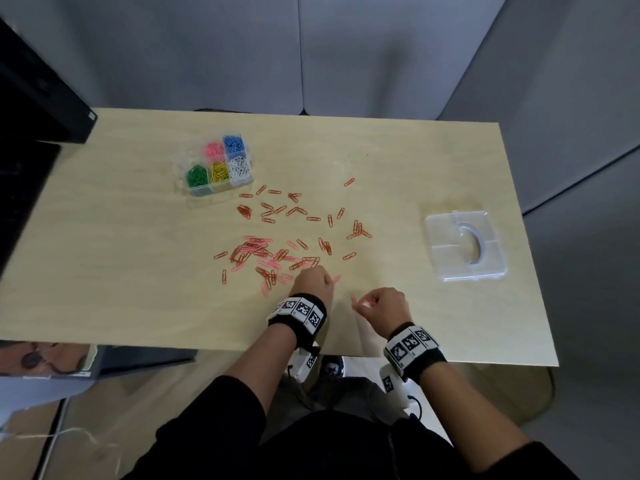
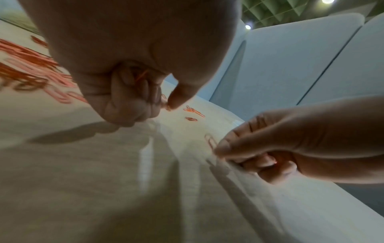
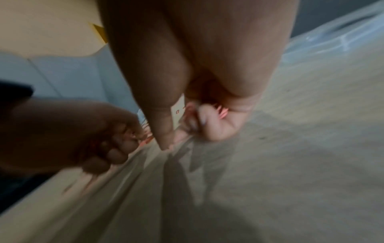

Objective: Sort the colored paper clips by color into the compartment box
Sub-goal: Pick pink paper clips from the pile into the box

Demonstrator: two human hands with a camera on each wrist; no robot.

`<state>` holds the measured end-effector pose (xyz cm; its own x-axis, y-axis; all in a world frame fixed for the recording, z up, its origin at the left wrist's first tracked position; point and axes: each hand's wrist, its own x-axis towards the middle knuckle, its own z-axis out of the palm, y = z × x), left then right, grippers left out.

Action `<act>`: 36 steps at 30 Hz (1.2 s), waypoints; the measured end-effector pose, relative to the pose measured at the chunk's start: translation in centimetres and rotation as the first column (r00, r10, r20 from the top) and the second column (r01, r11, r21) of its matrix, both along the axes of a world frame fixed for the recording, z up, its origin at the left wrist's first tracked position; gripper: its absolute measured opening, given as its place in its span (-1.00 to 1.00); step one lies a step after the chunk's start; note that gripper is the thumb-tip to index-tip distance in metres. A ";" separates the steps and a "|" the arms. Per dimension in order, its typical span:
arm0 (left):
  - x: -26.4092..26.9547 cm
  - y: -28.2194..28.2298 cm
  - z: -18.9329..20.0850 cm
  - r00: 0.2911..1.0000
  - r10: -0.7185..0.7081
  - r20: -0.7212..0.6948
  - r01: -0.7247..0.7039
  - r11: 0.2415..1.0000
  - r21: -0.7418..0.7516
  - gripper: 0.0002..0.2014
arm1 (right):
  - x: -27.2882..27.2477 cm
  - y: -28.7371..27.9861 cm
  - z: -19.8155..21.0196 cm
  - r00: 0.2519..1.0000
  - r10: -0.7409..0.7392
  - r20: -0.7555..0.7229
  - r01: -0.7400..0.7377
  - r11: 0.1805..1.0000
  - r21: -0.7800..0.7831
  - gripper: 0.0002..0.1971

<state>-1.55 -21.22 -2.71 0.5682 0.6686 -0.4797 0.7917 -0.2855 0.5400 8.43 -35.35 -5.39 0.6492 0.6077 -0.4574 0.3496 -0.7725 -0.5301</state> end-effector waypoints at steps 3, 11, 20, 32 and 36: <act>-1.3 1.1 0.2 0.995 0.071 0.065 -0.071 0.997 -0.014 -0.83 | -0.1 1.8 0.3 0.974 0.071 -0.213 -0.046 0.992 0.120 -0.81; -8.0 7.0 -0.5 0.945 0.238 0.225 -0.235 0.971 -0.039 -0.64 | -1.1 8.3 2.9 0.506 0.099 -0.857 0.362 0.877 0.315 -0.73; -12.2 12.3 -0.4 0.616 0.747 0.249 -0.575 0.643 -0.506 -0.81 | -3.0 17.4 3.0 0.274 0.075 -0.959 0.348 0.921 0.172 -0.84; -11.8 16.2 -0.9 0.714 0.626 0.312 -0.498 0.768 -0.403 -0.62 | -4.9 20.5 1.6 0.913 0.407 0.001 -0.406 0.912 -0.056 -0.86; -11.4 17.2 -0.3 0.875 0.355 0.329 -0.332 0.935 -0.125 -0.89 | -5.3 21.1 1.6 0.843 0.537 0.013 -0.531 0.837 -0.131 -0.82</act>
